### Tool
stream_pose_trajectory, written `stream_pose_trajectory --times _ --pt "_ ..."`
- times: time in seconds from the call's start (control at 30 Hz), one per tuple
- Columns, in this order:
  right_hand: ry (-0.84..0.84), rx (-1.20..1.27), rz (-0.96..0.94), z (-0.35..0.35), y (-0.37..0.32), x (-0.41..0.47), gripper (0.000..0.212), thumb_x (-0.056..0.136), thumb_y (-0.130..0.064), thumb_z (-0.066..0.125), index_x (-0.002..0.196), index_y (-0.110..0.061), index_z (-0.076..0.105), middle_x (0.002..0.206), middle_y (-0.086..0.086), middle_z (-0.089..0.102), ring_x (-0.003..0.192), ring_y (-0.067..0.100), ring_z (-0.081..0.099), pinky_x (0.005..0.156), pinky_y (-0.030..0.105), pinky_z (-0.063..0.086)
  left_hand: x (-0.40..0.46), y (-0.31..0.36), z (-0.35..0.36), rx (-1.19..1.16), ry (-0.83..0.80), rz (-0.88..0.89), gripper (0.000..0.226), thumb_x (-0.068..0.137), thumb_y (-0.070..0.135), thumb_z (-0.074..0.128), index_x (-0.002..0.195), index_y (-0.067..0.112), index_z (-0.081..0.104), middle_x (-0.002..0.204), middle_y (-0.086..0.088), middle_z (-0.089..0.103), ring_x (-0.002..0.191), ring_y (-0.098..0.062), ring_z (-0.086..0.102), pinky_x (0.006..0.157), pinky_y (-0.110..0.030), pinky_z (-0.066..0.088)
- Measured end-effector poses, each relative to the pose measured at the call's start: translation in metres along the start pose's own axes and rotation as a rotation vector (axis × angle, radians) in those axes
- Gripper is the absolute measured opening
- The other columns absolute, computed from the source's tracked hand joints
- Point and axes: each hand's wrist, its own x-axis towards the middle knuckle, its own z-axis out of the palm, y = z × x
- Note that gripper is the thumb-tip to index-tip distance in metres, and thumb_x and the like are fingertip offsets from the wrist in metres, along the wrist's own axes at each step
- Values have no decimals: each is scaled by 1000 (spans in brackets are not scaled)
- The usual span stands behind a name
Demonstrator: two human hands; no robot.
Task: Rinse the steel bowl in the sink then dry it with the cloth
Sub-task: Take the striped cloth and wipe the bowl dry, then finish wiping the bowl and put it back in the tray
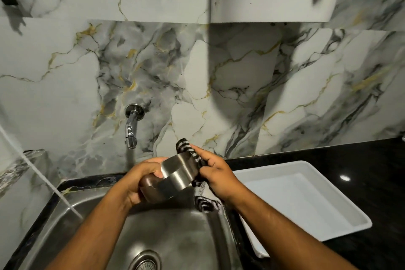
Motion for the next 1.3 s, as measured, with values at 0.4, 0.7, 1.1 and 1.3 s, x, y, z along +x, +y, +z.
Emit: stream_pose_trajectory --times 0.4,0.7,1.1,1.3 --pt "433 269 147 -250 62 -58 62 79 19 31 131 -1 59 103 11 69 83 18 64 72 26 48 65 -61 148 -257 329 102 47 73 -11 29 74 12 70 65 -8 59 57 -17 53 41 -14 48" --pt "189 -767 244 -402 145 -40 58 96 4 39 152 -4 27 160 16 25 148 27 24 118 25 16 102 -99 254 -183 603 -20 39 75 -4 37 77 21 67 80 -9 60 72 -23 55 46 -27 52" --pt "-111 -1377 279 -366 242 -24 77 95 -38 31 153 1 0 163 23 -8 150 39 -8 122 51 -3 104 -122 278 20 712 -30 28 90 15 47 86 24 73 72 -1 77 74 -27 66 48 -30 53" --pt "166 -806 253 -319 181 -42 84 86 -77 19 143 -21 45 152 11 43 140 29 39 116 47 30 120 -145 278 12 703 12 33 93 9 43 92 26 71 75 -1 77 71 -26 69 48 -36 57"
